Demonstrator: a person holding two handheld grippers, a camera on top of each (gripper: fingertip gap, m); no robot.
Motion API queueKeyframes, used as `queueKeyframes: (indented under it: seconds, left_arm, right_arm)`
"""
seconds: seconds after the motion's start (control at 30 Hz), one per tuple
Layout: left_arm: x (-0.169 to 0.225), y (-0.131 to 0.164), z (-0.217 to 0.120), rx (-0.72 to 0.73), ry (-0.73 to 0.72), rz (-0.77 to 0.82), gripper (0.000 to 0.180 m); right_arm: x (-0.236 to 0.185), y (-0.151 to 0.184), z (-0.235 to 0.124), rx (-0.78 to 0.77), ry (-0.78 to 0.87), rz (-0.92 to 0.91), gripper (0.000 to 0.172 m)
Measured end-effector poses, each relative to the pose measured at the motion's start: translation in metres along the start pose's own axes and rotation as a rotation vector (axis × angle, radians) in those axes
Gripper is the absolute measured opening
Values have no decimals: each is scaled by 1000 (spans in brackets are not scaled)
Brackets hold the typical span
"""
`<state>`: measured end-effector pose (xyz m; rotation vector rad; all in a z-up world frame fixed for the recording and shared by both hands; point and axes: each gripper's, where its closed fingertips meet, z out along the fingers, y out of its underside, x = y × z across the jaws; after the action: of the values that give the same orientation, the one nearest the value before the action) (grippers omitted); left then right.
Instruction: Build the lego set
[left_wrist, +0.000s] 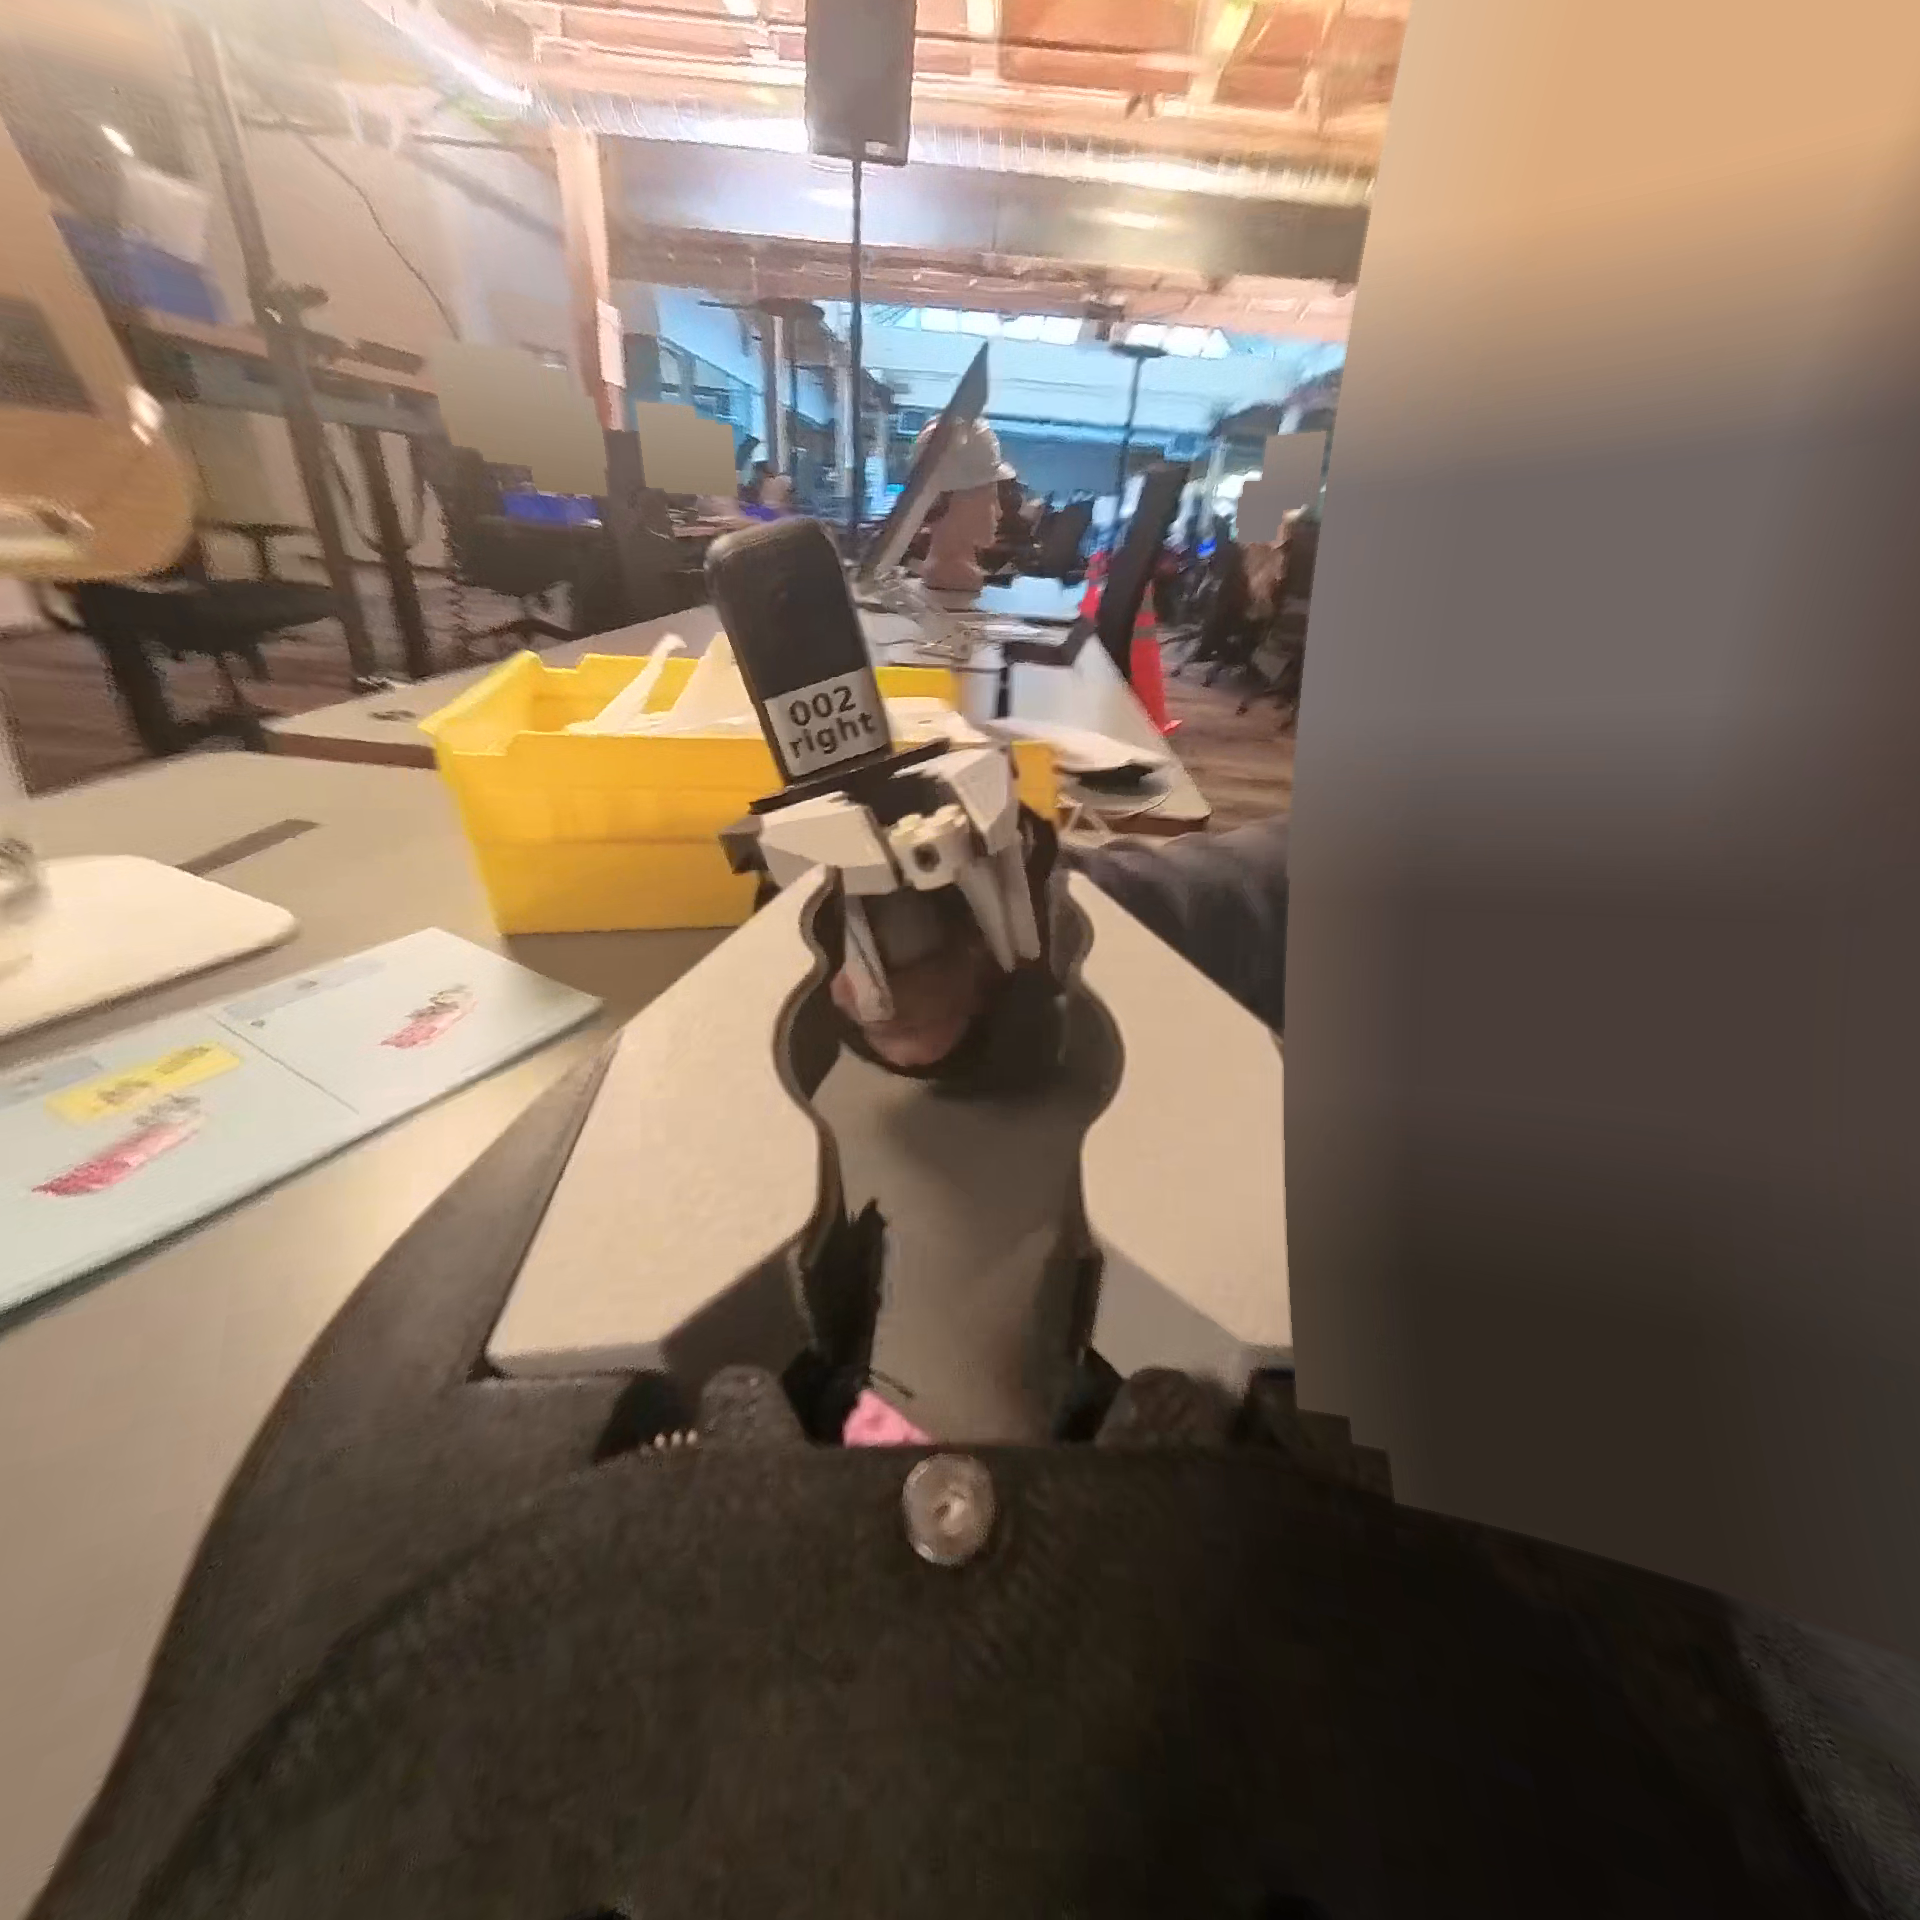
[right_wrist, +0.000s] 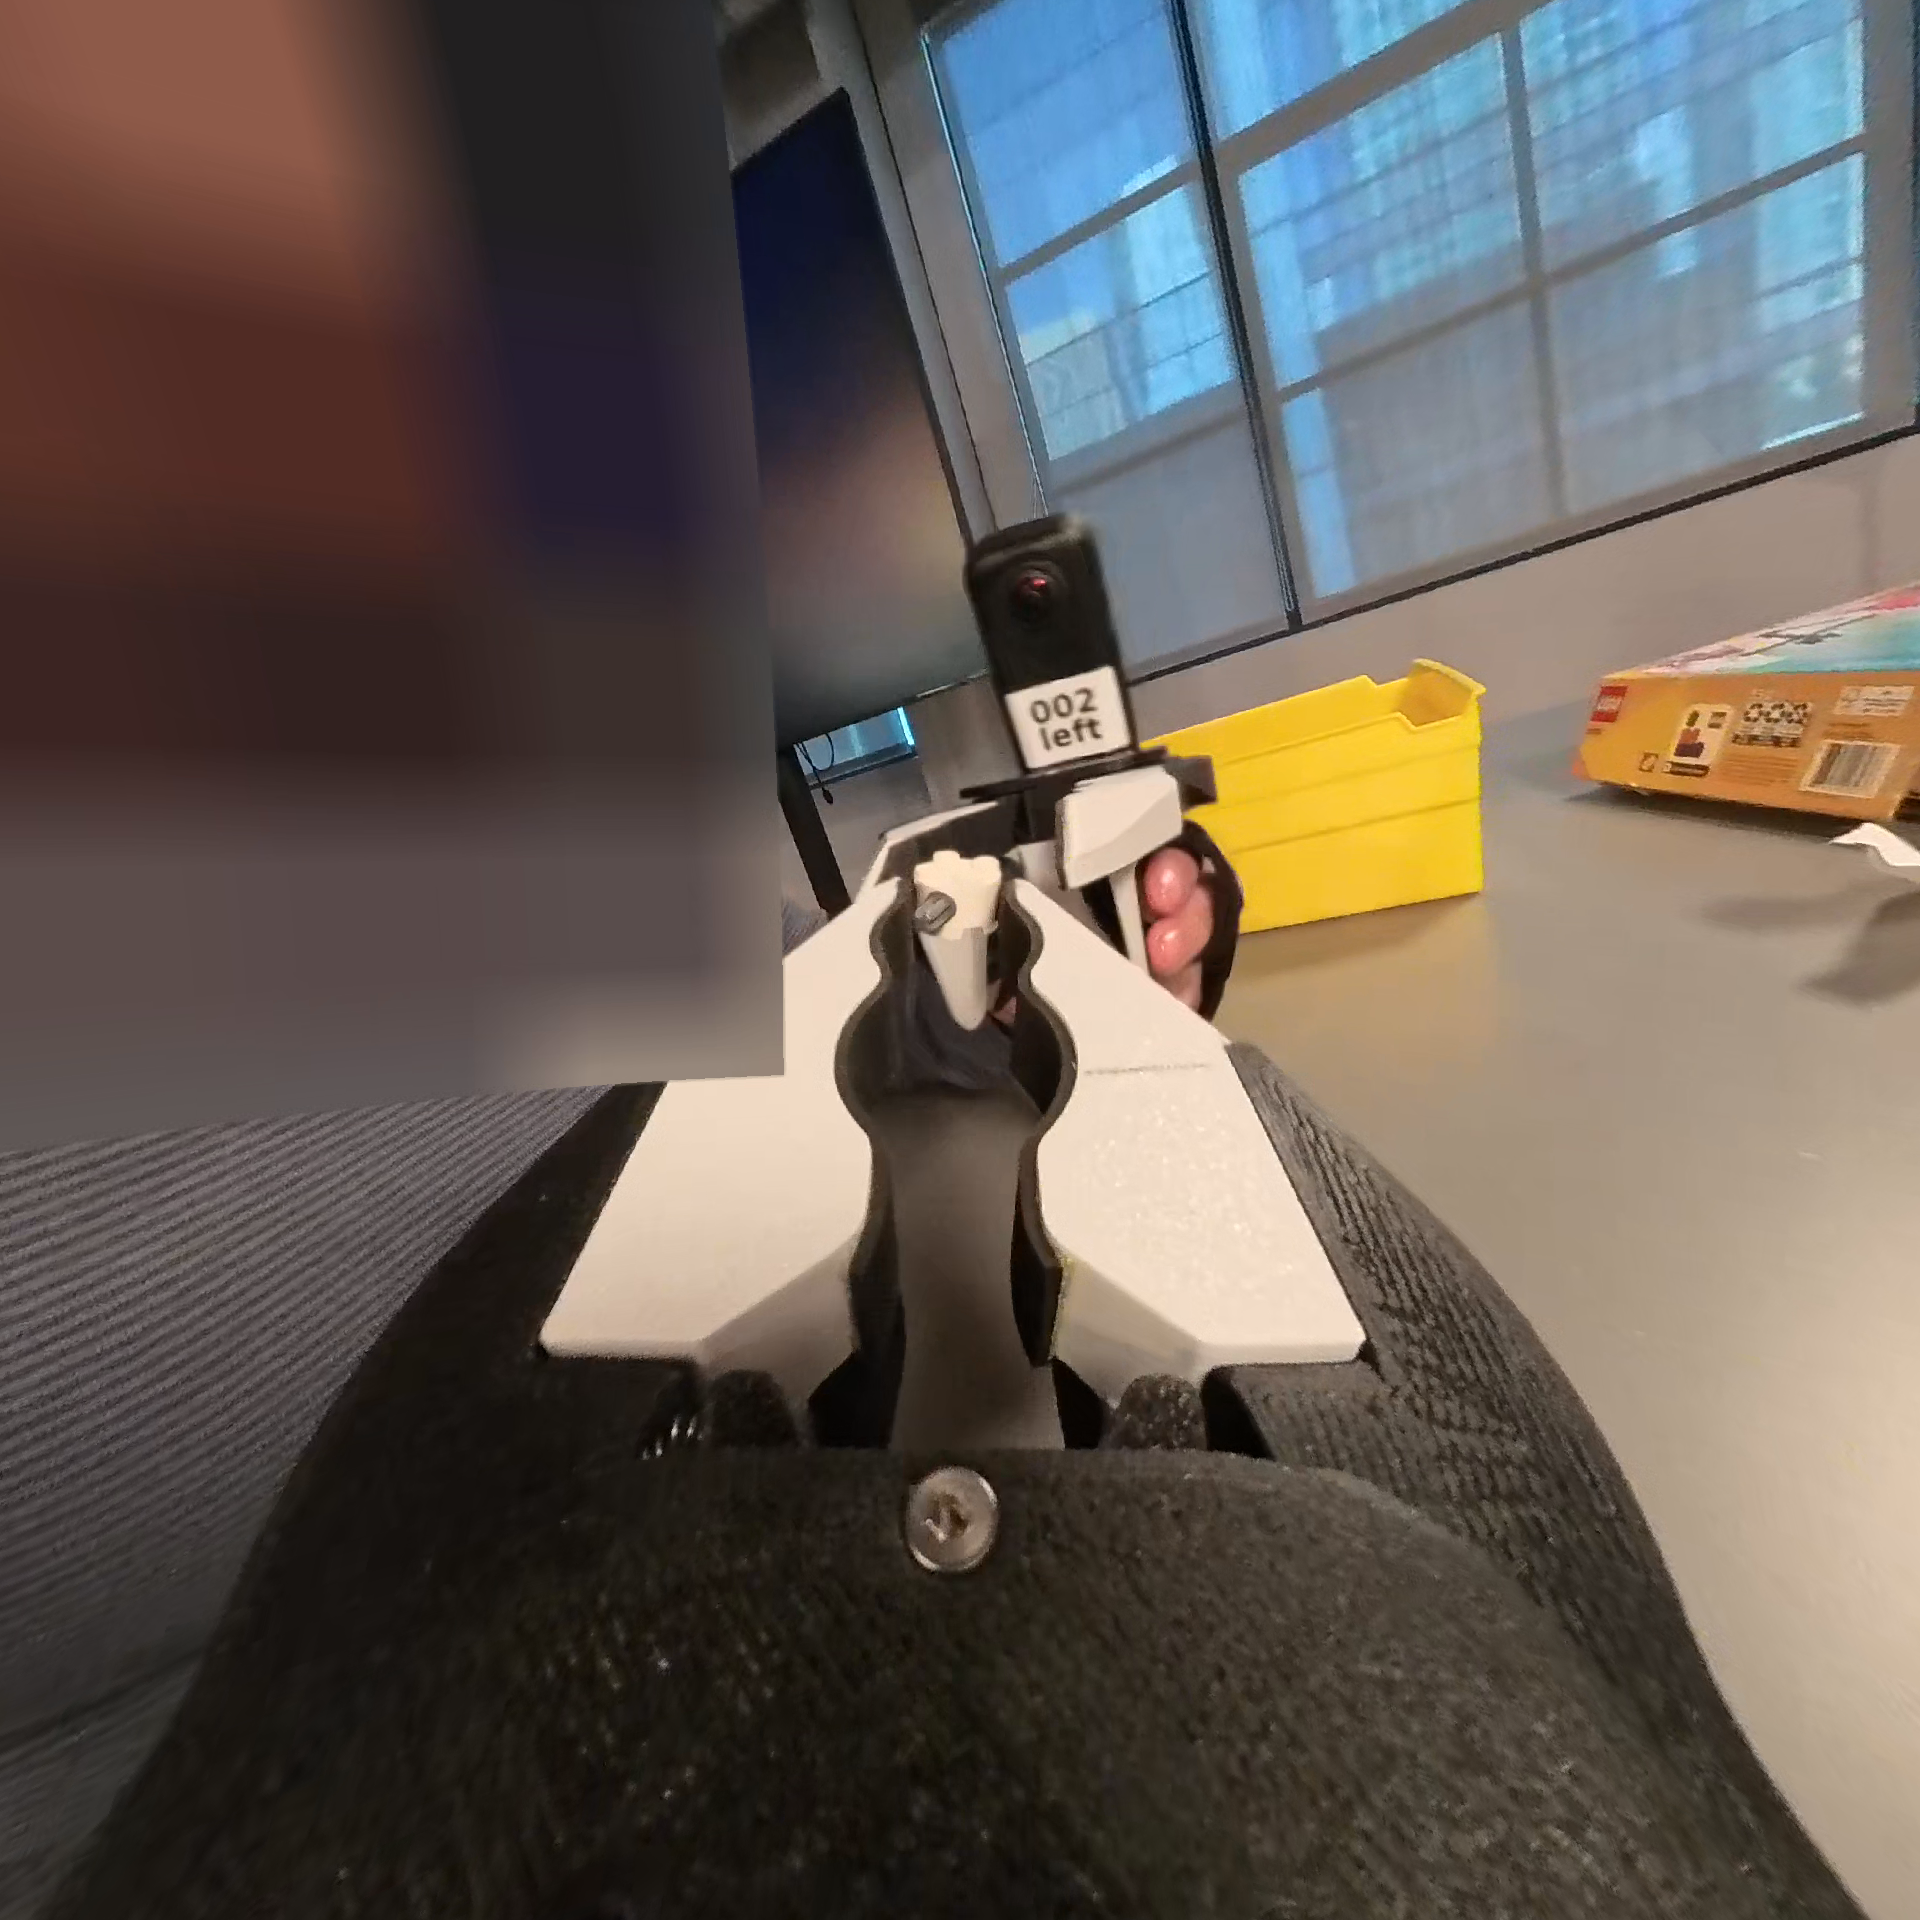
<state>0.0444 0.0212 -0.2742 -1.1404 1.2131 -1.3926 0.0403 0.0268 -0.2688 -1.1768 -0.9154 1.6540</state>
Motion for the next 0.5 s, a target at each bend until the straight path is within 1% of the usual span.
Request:
queueKeyframes:
  seconds: [0.03,0.13,0.2,0.27,0.33,0.5]
  left_arm:
    - [0,2,1,-18,-38,89,36]
    - [0,9,4,-96,-172,434,34]
    - [1,13,8,-128,-228,586,33]
    - [-2,15,8,-150,-267,645,29]
    - [-6,14,6,-160,-293,681,18]
    - [-8,17,4,-209,-346,884,14]
  right_arm:
    - [0,2,1,-9,0,11,13]
    - [2,6,2,-30,-2,48,14]
    - [2,9,3,-44,-10,65,14]
    - [3,12,3,-62,-7,70,13]
    - [3,15,4,-84,0,65,13]
    - [6,20,3,-115,18,74,14]
